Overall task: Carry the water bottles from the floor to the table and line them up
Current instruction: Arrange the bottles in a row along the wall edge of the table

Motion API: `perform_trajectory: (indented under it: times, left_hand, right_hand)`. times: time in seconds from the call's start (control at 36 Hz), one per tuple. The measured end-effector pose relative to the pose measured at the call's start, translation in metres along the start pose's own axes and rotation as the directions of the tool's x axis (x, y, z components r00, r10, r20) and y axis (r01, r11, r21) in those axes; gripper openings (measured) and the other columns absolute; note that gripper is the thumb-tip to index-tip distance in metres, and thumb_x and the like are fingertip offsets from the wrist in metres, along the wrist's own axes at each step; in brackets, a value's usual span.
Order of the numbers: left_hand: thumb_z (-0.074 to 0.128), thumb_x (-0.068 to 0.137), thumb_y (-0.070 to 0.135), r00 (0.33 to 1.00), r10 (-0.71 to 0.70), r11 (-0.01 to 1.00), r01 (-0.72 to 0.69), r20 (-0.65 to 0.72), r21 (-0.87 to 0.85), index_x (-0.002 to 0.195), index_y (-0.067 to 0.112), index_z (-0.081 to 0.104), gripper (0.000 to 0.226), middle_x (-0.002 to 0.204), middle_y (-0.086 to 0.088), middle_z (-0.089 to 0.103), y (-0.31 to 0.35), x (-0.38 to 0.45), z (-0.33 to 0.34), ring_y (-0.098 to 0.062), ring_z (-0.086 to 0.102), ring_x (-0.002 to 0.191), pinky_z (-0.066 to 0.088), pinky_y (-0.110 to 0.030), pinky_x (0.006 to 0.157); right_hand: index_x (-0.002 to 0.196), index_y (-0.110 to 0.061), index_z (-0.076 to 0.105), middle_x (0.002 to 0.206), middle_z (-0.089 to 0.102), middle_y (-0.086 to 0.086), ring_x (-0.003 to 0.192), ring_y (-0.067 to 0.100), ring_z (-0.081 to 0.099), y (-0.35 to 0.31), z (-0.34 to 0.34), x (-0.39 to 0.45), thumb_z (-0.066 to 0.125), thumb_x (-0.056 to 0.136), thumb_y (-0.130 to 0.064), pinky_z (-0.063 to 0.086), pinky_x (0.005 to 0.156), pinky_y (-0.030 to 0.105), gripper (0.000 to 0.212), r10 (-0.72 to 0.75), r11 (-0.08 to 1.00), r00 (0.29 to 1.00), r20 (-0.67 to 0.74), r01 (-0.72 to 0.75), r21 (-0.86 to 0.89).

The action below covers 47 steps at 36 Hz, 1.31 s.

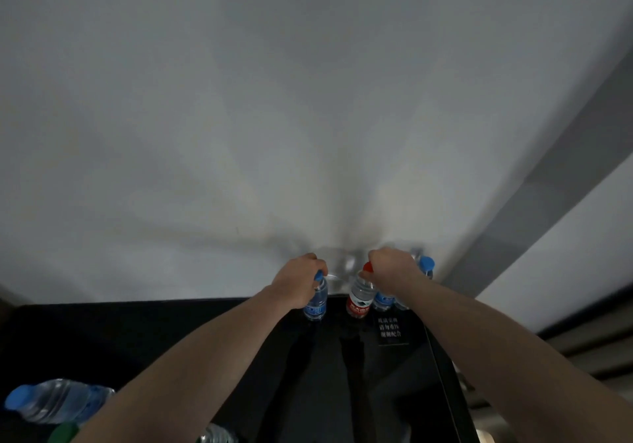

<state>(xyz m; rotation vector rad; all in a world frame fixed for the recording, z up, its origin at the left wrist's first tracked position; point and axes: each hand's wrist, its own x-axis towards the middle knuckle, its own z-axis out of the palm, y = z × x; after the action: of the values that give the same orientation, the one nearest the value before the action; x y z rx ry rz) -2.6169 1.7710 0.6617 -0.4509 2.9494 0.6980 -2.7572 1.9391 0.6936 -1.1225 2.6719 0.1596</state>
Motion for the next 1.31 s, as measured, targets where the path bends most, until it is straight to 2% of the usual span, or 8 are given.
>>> perform_trajectory:
  times: [0.14, 0.22, 0.33, 0.44, 0.86, 1.03, 1.17, 1.31]
  left_hand:
    - [0.068, 0.087, 0.004, 1.000, 0.016, 1.000, -0.016, -0.002, 0.001, 0.120, 0.017, 0.066, 0.035, 0.118, -0.002, 0.056, 0.002, 0.009, 0.003, -0.024, 0.059, 0.103, 0.056, -0.037, 0.090]
    - [0.069, 0.087, 0.004, 1.000, 0.012, 1.000, -0.012, 0.001, 0.000, 0.120, 0.017, 0.066, 0.036, 0.119, -0.002, 0.056, 0.004, 0.013, 0.005, -0.024, 0.059, 0.104, 0.056, -0.037, 0.090]
    - [0.071, 0.085, 0.003, 1.000, 0.006, 1.000, -0.006, -0.005, -0.004, 0.121, 0.017, 0.066, 0.038, 0.119, -0.002, 0.055, 0.008, 0.018, 0.007, -0.025, 0.060, 0.105, 0.057, -0.039, 0.091]
    - [0.071, 0.086, 0.002, 1.000, 0.022, 1.000, -0.022, -0.019, -0.002, 0.120, 0.017, 0.067, 0.037, 0.120, -0.002, 0.055, 0.011, 0.023, 0.007, -0.025, 0.061, 0.105, 0.058, -0.038, 0.090]
    - [0.073, 0.084, 0.003, 0.987, 0.157, 0.987, -0.156, -0.037, 0.039, 0.106, 0.019, 0.070, 0.028, 0.111, 0.001, 0.060, 0.019, 0.034, 0.006, -0.017, 0.059, 0.097, 0.053, -0.031, 0.088]
    - [0.072, 0.086, 0.006, 0.972, 0.235, 0.970, -0.233, -0.028, 0.068, 0.101, 0.019, 0.069, 0.019, 0.112, 0.001, 0.061, 0.022, 0.037, 0.006, -0.015, 0.058, 0.099, 0.051, -0.033, 0.092]
    - [0.073, 0.085, 0.007, 0.962, 0.272, 0.958, -0.268, -0.025, 0.105, 0.100, 0.018, 0.070, 0.019, 0.111, 0.000, 0.063, 0.027, 0.038, 0.005, -0.016, 0.058, 0.101, 0.050, -0.033, 0.094]
    - [0.073, 0.084, 0.005, 0.968, 0.252, 0.963, -0.251, -0.004, 0.095, 0.090, 0.025, 0.065, 0.022, 0.106, 0.002, 0.060, 0.032, 0.036, 0.006, -0.015, 0.057, 0.096, 0.050, -0.029, 0.091]
  right_hand:
    - [0.106, -0.013, 0.060, 0.100, 0.059, 0.003, 0.083, 0.017, 0.051, 0.005, 0.004, 0.005, 0.055, 0.098, -0.043, 0.040, 0.072, 0.029, 0.031, 0.017, 1.000, 1.000, -0.004, -0.017, -0.023]
    - [0.105, -0.012, 0.062, 0.104, 0.063, 0.004, 0.087, 0.018, 0.058, 0.007, 0.008, 0.006, 0.057, 0.099, -0.035, 0.043, 0.072, 0.028, 0.024, 0.029, 0.999, 1.000, -0.006, -0.029, -0.036]
    - [0.105, -0.011, 0.065, 0.105, 0.065, 0.006, 0.092, 0.018, 0.062, 0.007, 0.011, 0.006, 0.059, 0.099, -0.030, 0.051, 0.078, 0.029, 0.021, 0.034, 0.999, 0.999, -0.010, -0.034, -0.002]
    - [0.103, -0.009, 0.065, 0.104, 0.066, 0.008, 0.088, 0.019, 0.062, 0.007, 0.011, 0.009, 0.057, 0.100, -0.029, 0.050, 0.076, 0.030, 0.022, 0.052, 0.997, 0.998, -0.017, -0.051, 0.062]
    - [0.120, -0.011, 0.062, 0.116, 0.065, 0.008, 0.104, 0.023, 0.063, 0.013, 0.016, 0.012, 0.057, 0.100, -0.025, 0.052, 0.094, 0.037, 0.025, 0.031, 0.981, 0.991, -0.129, -0.006, 0.192]
    - [0.118, -0.015, 0.060, 0.115, 0.065, 0.006, 0.100, 0.021, 0.063, 0.017, 0.017, 0.012, 0.058, 0.099, -0.022, 0.053, 0.089, 0.033, 0.020, 0.009, 0.983, 0.987, -0.159, 0.020, 0.181]
    - [0.126, -0.019, 0.060, 0.121, 0.065, 0.003, 0.102, 0.021, 0.064, 0.022, 0.016, 0.006, 0.062, 0.096, -0.027, 0.053, 0.086, 0.032, 0.031, 0.019, 0.964, 0.976, -0.216, 0.039, 0.263]
    - [0.113, -0.021, 0.062, 0.110, 0.064, 0.001, 0.090, 0.022, 0.064, 0.028, 0.024, -0.010, 0.057, 0.096, -0.039, 0.042, 0.066, 0.029, 0.025, 0.052, 0.969, 0.970, -0.236, 0.008, 0.247]
